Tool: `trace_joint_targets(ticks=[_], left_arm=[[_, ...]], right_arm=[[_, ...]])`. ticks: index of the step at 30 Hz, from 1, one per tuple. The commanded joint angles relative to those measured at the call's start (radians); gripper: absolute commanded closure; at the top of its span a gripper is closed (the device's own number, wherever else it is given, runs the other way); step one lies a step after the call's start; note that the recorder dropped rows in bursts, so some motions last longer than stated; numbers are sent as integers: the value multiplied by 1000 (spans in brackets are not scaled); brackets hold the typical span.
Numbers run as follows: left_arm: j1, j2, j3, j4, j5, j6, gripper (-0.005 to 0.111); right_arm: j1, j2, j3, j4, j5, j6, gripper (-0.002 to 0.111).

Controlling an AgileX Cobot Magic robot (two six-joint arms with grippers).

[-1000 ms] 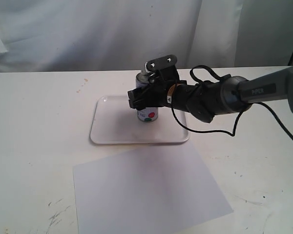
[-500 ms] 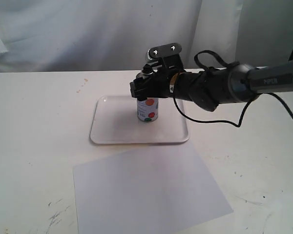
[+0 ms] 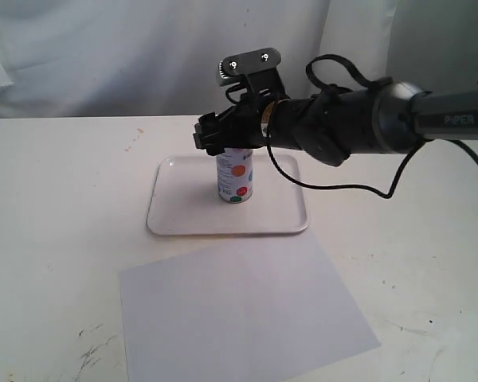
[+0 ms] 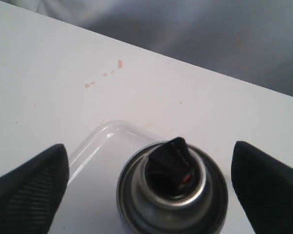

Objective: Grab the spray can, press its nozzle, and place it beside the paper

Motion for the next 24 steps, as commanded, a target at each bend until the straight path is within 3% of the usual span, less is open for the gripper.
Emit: trace_joint_targets(ticks=[1,10,13,17,20,24], left_arm=[[-5,-5,2,3,8,0,107],[-5,-5,2,3,8,0,107],[-5,-5,2,3,8,0,107],[-5,-5,2,3,8,-2,107],[-5,-5,2,3,8,-4,107],[-5,-5,2,3,23,-6,107]], right_arm=[[-10,-57,-3,-9,13,-26,26],[-12,-233,-3,10,186,-14,29],[-12,-295,-3,73,316,-14,53],[-8,-370,0,80,548,-19,108],[15,-472,71,124,577,-56,108],[60,-686,300,158,443,1,108]])
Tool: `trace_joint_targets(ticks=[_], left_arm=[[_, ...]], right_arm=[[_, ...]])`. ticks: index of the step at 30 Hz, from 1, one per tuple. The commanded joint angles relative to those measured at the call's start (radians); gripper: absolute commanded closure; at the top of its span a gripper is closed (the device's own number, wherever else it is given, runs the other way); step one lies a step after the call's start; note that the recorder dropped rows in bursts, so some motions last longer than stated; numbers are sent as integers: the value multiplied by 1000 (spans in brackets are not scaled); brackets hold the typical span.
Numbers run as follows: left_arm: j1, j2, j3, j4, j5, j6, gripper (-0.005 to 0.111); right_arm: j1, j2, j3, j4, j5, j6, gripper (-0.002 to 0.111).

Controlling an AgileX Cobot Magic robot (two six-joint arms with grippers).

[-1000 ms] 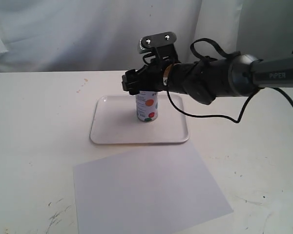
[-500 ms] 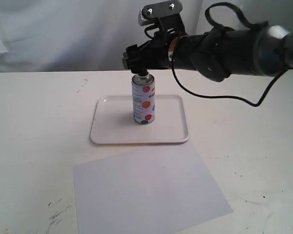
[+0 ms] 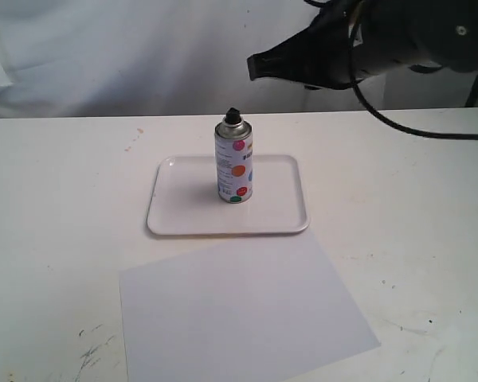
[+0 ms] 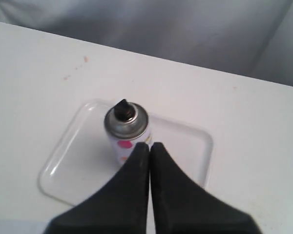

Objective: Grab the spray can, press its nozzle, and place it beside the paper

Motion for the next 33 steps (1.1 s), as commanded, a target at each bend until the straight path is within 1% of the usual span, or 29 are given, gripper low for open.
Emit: trace_joint_targets(ticks=[1,3,7,17,21,25,32,33], left_arm=[[-5,-5,2,3,23,-6,107],[-5,-5,2,3,23,-6,107],[-5,-5,2,-1,27,-6,107],[-5,-5,2,-4,38,-6,107],[-5,-5,2,-4,34,-6,107],[-5,-5,2,-4,34,-6,107],[-5,-5,2,-4,34,-4,107],[-5,-5,2,-4,34,-4,107]], right_arm=[[30,-193,208,18,-122,41,108],[30,-267,271,13,-143,41,108],[30,-365,334,-35,-138,74,108],[30,-606,512,-35,-138,88,108],[30,-660,565,-33,-118,88,108],[30,-689,567,-16,-49,91,108],[30,-702,567,-16,-51,91,108],[30,-702,567,-49,-51,69,108]])
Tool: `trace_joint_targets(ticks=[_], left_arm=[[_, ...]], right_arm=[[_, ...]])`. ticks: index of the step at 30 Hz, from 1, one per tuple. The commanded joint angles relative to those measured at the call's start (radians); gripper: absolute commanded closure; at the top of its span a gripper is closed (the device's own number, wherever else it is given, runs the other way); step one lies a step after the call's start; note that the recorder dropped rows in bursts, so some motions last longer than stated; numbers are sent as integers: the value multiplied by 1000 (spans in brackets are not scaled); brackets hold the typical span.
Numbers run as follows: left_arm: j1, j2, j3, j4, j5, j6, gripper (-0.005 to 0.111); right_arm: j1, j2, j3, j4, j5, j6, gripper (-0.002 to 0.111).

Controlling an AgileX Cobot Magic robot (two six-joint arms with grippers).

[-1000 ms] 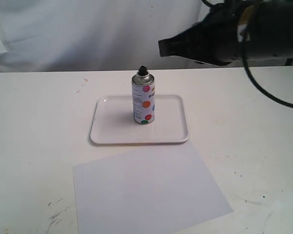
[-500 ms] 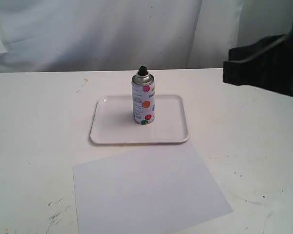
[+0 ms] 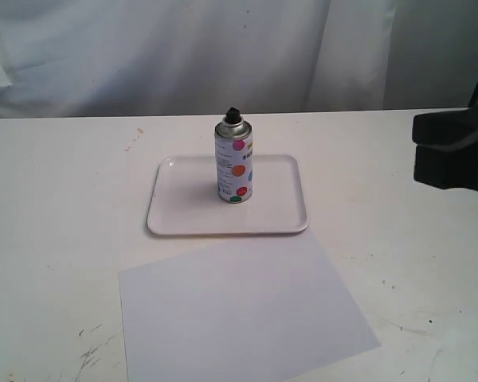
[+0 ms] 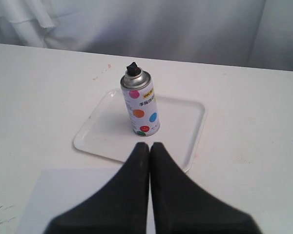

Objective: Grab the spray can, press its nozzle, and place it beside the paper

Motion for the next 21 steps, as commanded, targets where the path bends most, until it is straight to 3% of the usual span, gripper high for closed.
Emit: trace_joint_targets(ticks=[1,4,11,21], left_arm=[[-5,-5,2,-4,-2,-4,107],[-5,-5,2,-4,-2,-4,107],[-5,-5,2,-4,-2,-4,107],[-5,-5,2,-4,-2,-4,107]], right_arm=[[1,-5,2,-51,0,-24,108],[-27,-51,2,-145,-3,-22,108],[-306,-191,63,-141,20,87,108],[-546,-431,226,-141,20,104,108]])
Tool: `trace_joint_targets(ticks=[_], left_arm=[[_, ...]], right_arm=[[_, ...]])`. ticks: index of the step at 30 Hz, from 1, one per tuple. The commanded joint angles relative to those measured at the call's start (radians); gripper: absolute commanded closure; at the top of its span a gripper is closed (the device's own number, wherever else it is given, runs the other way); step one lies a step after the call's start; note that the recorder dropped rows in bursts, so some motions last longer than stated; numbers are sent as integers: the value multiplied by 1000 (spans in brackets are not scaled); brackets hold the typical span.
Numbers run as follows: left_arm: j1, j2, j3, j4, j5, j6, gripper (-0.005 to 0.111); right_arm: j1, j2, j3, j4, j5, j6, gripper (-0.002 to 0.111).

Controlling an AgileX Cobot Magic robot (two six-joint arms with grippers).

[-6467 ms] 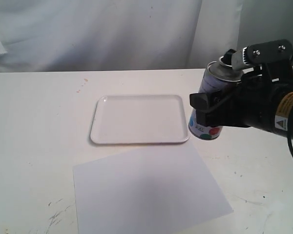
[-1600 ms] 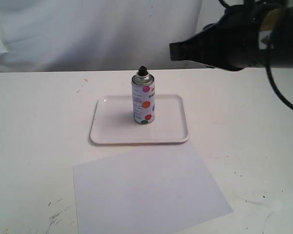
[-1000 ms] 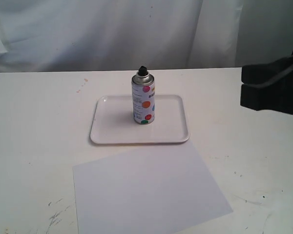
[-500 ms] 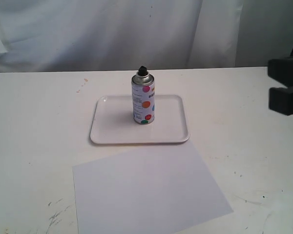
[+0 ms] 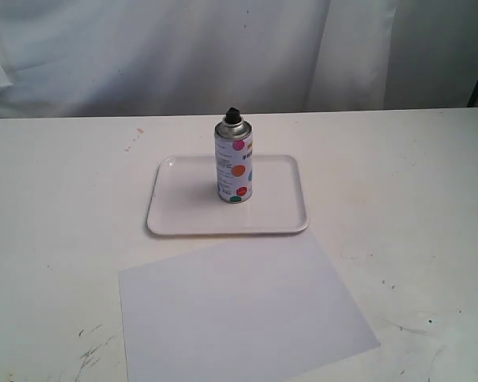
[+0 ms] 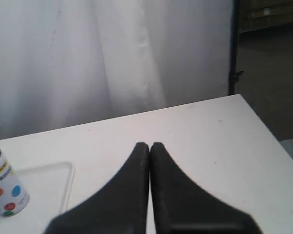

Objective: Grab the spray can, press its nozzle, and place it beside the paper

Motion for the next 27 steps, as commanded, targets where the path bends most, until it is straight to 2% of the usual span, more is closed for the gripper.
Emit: trace_joint_targets(ticks=[1,9,15,22,24,27], left_arm=[[-5,-5,2,-4,-2,-4,107],[-5,-5,2,-4,-2,-4,107],[-5,-5,2,-4,-2,-4,107],[-5,-5,2,-4,-2,-4,107],[-5,-5,2,-4,-2,-4,107],[-5,-5,2,-4,-2,-4,107]], right_arm=[[-86,-110,71,-7,2,4,108],[-116,-237,125,-1,82,6,108],[-116,-240,147,37,41,-19,108],[-116,-291,274,415,-54,-503,108],[-116,-312,325,475,-93,-577,108],[-116,-351,402,510,-142,-589,108]])
